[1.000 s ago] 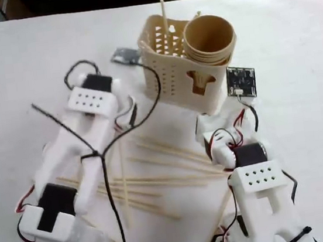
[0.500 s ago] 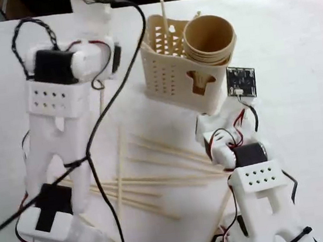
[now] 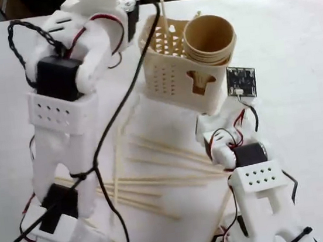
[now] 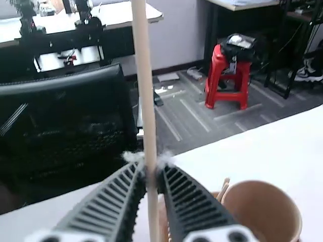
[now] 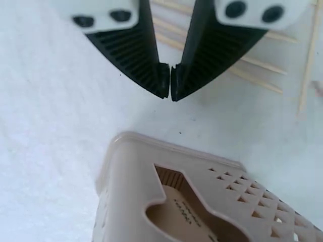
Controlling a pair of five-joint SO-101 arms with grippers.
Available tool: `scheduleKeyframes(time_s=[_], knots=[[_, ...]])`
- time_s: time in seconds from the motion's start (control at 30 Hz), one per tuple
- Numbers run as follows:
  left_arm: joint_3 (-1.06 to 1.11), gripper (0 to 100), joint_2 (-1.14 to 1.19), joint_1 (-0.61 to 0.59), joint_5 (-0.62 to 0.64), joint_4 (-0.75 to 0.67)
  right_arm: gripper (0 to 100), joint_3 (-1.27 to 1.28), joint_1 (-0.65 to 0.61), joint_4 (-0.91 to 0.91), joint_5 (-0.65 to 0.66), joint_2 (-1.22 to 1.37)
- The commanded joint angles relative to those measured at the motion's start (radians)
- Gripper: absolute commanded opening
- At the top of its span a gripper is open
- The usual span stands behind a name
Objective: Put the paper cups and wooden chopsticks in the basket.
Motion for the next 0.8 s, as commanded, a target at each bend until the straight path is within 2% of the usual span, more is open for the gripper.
scheduleKeyframes(time_s=[0.0,0.2,0.43,0.53,0.63,0.77], knots=[[-0.037,2,-0.004,0.033,0.000,-0.086,1.8,-0.009,0.010,-0.016,0.002,-0.024],[-0.003,2,0.061,0.035,0.114,-0.187,1.8,-0.009,0.010,-0.016,0.002,-0.024],[0.057,2,0.189,0.035,0.120,-0.315,1.8,-0.008,0.015,-0.030,0.003,-0.024],[0.071,3,0.240,0.035,0.120,-0.324,1.8,-0.008,0.015,-0.030,0.003,-0.024],[0.071,10,0.274,0.028,0.146,-0.292,1.8,-0.008,0.015,-0.030,0.003,-0.024],[0.061,24,0.282,0.004,0.299,-0.221,1.8,-0.008,0.015,-0.030,0.003,-0.024]])
